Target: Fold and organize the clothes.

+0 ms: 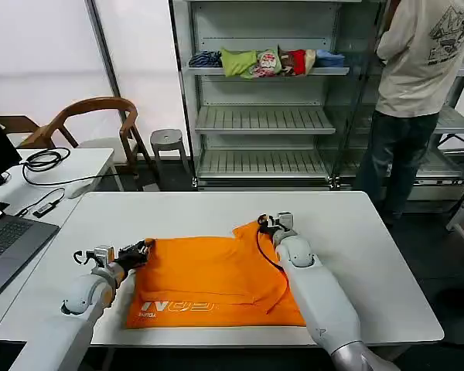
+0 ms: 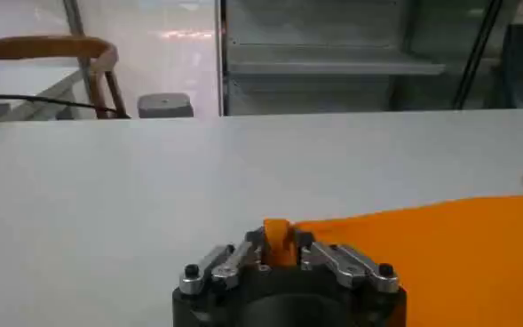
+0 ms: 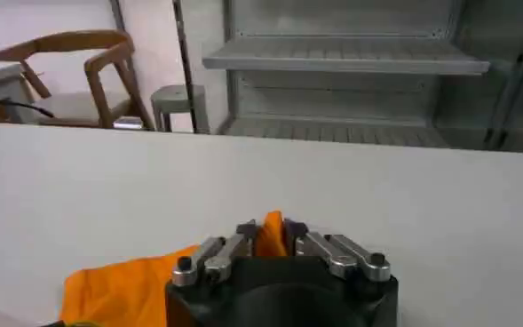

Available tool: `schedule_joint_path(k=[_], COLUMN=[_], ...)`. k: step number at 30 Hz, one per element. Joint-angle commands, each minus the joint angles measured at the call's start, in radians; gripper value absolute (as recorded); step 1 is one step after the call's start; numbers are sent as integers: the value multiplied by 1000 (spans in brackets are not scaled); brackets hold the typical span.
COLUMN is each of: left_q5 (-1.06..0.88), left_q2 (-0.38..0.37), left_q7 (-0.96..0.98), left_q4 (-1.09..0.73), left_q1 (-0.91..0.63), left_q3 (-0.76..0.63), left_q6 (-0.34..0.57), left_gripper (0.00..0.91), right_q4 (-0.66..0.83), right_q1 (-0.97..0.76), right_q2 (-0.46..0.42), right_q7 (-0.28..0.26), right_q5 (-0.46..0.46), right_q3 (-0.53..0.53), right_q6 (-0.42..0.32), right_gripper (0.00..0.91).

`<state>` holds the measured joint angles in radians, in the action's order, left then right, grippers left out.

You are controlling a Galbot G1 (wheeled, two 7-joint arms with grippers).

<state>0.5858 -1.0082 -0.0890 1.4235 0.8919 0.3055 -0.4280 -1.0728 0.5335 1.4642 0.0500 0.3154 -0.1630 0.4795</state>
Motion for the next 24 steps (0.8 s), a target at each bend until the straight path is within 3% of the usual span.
schedule_joint_path(k=[1,9,24], left_q5=[1,36,67], left_q2=[1,14,36], left_q7=[-6,-5,-3], left_q4=[2,43,188], left_q1=[-1,11,136], left_q3=[0,1,66], left_q6=[2,20,25], left_gripper=[30,30,30], right_q4=[-4,-120,-495], right_q1=[1,29,226], right_q2=[-2,-37,-169], right_q7=[-5,-6,43], right_q5=[3,10,64], right_q3=[0,9,9], right_q6=[-5,-30,46], right_gripper=[0,0,0])
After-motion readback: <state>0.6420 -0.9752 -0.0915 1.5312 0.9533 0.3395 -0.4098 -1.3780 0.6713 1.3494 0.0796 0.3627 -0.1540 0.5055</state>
